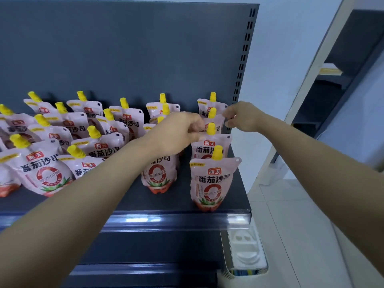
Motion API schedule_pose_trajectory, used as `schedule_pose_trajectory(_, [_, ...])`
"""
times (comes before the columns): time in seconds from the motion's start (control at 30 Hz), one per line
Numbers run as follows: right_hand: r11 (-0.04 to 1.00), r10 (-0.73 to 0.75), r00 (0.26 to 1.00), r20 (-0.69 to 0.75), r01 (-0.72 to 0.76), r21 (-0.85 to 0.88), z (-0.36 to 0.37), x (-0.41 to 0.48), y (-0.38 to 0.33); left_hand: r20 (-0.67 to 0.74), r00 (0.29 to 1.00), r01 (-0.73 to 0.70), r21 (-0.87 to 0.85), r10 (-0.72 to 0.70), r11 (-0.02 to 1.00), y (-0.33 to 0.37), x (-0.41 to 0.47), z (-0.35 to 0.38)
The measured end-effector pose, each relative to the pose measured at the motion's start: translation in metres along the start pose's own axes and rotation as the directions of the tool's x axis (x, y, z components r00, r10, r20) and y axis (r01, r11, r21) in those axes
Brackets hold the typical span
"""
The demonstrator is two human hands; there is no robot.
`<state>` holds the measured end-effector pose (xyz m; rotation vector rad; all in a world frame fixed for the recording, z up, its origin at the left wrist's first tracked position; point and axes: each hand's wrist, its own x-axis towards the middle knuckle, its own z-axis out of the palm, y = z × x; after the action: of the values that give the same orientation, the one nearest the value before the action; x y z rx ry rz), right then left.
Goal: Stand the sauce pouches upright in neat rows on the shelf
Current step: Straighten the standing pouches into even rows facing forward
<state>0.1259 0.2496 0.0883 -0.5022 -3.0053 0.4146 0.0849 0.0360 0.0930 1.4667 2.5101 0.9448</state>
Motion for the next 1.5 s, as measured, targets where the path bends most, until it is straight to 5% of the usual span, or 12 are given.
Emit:
schedule_pose_trajectory(0.17, [0.995,-0.076,0.995,-0.061,0.071,-0.076,0.005,0.025,0.003,0.089,0.996,-0.001,0.326,-0.030,0.945,-0.007,0.032,0.013])
schedule_pose_trajectory(0.23, [0.990,-0.112,0.989,-0.098,0.103,-0.095,0.003,0.035,0.003,0.135,0.988,0.026,0.340,-0.077,0.940,-0.012,0.041,0.019])
schedule_pose_trajectory(0.37, [0.962,-0.247,0.967,0.061,0.252,-0.107,0.004,0.048,0.002,0.154,0.979,0.072,0.344,-0.132,0.936,-0.018,0.052,0.027])
schedule_pose_trajectory(0.67, [0.944,-0.283,0.951,0.124,0.299,-0.141,0.000,0.058,-0.007,0.056,0.984,0.141,0.328,-0.168,0.934,-0.022,0.062,0.031])
schedule_pose_trajectory(1.07, [0.978,-0.171,0.929,0.327,0.200,-0.057,-0.008,0.061,-0.008,0.203,0.958,0.146,0.273,-0.205,0.951,-0.027,0.062,0.024])
schedule_pose_trajectory(1.5, [0.992,-0.085,0.928,0.362,0.043,0.122,-0.039,0.068,0.000,0.255,0.947,0.137,0.226,-0.195,0.964,-0.030,0.063,0.016])
